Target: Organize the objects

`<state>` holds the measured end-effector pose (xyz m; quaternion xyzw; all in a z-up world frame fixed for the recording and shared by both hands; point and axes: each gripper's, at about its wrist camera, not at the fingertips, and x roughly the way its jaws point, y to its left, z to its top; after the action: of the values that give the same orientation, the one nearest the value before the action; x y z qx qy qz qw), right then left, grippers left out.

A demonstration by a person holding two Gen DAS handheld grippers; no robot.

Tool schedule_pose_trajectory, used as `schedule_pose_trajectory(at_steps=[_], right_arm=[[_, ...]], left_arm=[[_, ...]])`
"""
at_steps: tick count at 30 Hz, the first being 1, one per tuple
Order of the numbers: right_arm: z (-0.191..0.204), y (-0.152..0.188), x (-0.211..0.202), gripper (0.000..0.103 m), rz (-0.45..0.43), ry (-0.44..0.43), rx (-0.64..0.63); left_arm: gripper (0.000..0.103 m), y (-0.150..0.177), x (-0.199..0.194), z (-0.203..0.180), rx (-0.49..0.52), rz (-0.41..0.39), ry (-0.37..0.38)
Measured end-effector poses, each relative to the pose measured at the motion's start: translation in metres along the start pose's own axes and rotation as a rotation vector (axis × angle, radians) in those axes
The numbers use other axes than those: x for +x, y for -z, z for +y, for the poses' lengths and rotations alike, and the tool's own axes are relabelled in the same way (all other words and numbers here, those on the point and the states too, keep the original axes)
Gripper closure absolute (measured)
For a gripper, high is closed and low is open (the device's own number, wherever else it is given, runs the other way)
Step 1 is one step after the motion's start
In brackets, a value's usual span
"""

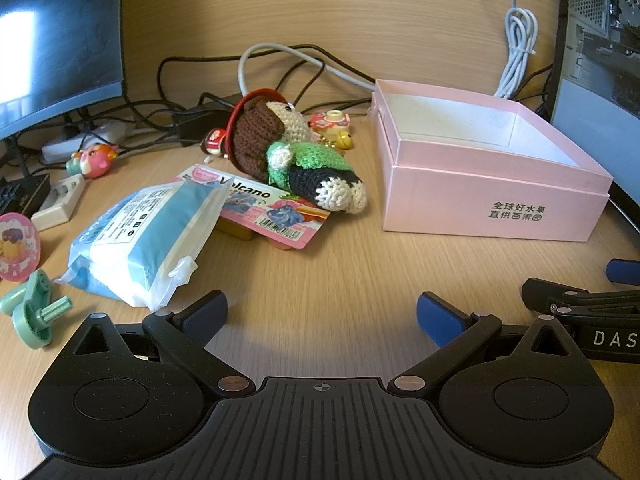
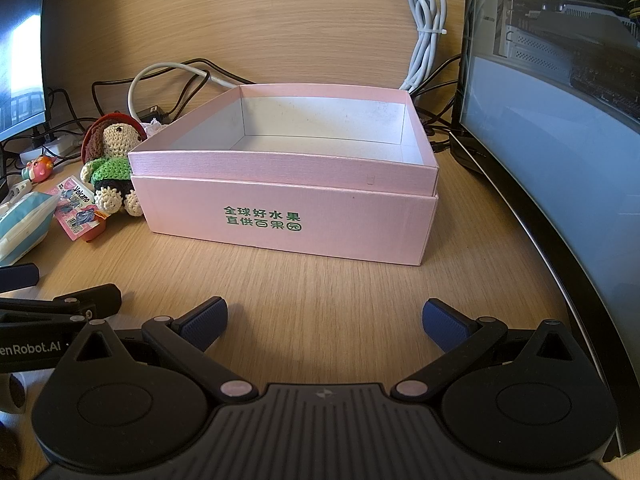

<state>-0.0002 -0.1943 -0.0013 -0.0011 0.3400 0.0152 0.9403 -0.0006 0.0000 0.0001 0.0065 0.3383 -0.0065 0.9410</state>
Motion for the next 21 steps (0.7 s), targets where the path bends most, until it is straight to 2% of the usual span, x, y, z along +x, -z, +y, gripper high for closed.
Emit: schedule_pose_trajectory(at_steps=[16, 19, 21], right_arm=[[-0.002, 0.002, -0.001, 0.000, 0.011, -0.018, -0.014], [-0.002, -0.001, -0.002, 0.000, 0.053, -0.033, -0.028], [-0.003, 0.000, -0.004, 0.000, 0.054, -0.038, -0.032]], left_arm=[[0.001, 0.004, -0.007, -0.004, -0.029, 0.007, -0.038], [0.001, 0.002, -0.013, -0.001, -0.036, 0.041, 0.005], [0.001, -0.003, -0.022, 0.010, -0.086, 0.098, 0.057]])
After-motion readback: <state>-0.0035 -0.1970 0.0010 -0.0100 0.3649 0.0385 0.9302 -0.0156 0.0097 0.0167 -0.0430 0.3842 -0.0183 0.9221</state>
